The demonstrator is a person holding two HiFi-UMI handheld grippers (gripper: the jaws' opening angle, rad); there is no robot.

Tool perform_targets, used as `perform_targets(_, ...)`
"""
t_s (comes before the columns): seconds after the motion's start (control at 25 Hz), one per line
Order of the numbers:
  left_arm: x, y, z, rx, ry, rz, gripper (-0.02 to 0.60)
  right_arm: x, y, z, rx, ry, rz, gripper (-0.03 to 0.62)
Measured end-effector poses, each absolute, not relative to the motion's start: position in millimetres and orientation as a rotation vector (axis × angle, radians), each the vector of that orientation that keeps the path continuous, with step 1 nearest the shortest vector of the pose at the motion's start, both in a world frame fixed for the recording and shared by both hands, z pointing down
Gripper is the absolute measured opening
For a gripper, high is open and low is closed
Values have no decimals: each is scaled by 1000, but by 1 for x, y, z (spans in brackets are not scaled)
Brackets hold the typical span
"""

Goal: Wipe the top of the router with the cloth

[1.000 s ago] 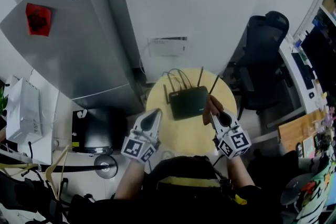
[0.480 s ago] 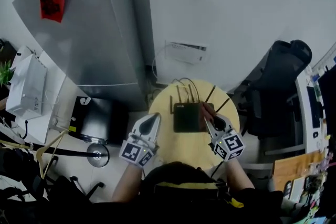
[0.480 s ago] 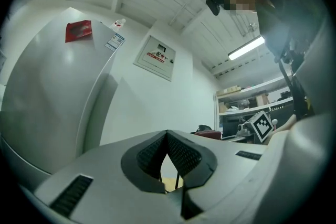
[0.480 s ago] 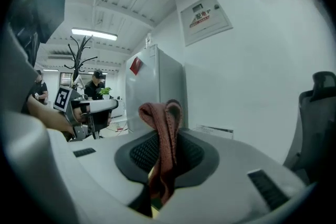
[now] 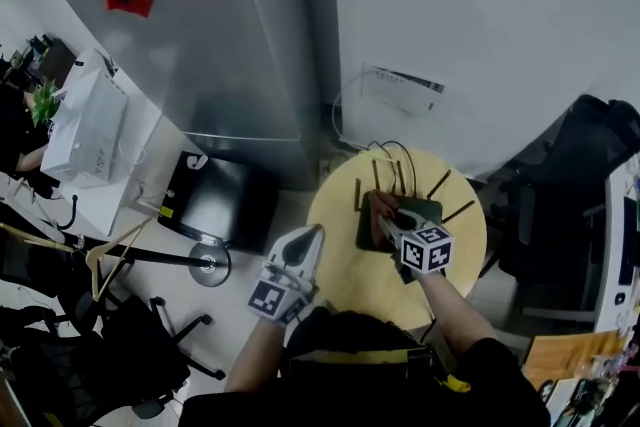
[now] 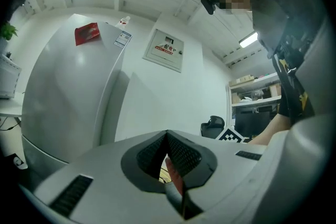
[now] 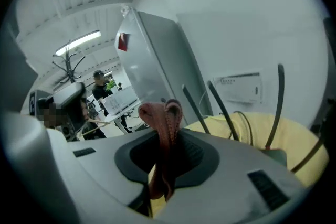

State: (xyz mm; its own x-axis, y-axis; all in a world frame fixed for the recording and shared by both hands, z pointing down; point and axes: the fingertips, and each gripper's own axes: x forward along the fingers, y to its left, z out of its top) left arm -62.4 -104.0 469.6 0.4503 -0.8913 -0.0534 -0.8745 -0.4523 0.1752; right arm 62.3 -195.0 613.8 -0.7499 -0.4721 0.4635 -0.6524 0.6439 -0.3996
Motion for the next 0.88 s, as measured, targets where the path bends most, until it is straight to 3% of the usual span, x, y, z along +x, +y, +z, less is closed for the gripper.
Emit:
perform_targets(0.16, -66, -101, 482, 2513, -1600, -194, -6, 55, -208, 658, 898, -2405, 1095, 62)
perform_targets(0.52, -73, -92, 496, 2428, -1634, -175, -6, 33, -235, 703, 923, -2213, 1399, 61)
perform_targets(0.68, -72, -88, 500, 2412, -1632, -154, -6, 34, -237, 734, 961, -2083, 1230, 61)
perform_targets(0.88, -76, -86, 501, 2403, -1632, -142, -6, 35, -242, 752, 947, -1985, 739, 63)
